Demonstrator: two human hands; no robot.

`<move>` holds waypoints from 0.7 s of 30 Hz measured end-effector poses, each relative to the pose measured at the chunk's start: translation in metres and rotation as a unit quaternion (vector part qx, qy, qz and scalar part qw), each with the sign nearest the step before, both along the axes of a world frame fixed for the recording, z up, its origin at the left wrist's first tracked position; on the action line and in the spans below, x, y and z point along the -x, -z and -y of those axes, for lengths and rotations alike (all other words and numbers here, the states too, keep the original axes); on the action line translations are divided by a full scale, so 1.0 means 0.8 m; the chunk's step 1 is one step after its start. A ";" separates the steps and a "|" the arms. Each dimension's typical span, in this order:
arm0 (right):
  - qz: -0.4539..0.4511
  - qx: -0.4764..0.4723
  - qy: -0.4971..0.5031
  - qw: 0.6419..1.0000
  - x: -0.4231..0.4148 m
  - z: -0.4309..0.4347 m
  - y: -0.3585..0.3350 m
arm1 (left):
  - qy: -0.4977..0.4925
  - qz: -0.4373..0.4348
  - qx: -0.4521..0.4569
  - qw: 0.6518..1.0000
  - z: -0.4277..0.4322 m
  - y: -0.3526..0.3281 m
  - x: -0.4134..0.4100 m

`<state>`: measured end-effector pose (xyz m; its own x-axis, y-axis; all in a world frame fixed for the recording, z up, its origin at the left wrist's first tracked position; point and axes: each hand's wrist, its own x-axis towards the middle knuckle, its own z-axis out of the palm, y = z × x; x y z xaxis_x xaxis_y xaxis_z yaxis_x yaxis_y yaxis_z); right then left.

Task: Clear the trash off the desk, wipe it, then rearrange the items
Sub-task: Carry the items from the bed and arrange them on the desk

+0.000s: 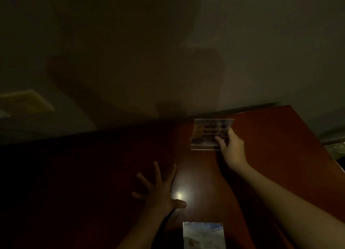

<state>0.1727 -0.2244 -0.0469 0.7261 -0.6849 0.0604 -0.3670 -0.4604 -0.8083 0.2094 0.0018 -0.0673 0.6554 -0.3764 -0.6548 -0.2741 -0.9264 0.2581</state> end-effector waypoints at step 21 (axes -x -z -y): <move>-0.102 0.012 -0.067 0.992 0.086 -0.051 0.010 | 0.004 0.017 0.017 1.000 -0.004 -0.001 -0.002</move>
<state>0.1038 -0.1833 -0.0549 0.8098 -0.5808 -0.0830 -0.4560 -0.5341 -0.7119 0.2109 0.0048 -0.0667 0.6743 -0.4027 -0.6189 -0.2906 -0.9153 0.2790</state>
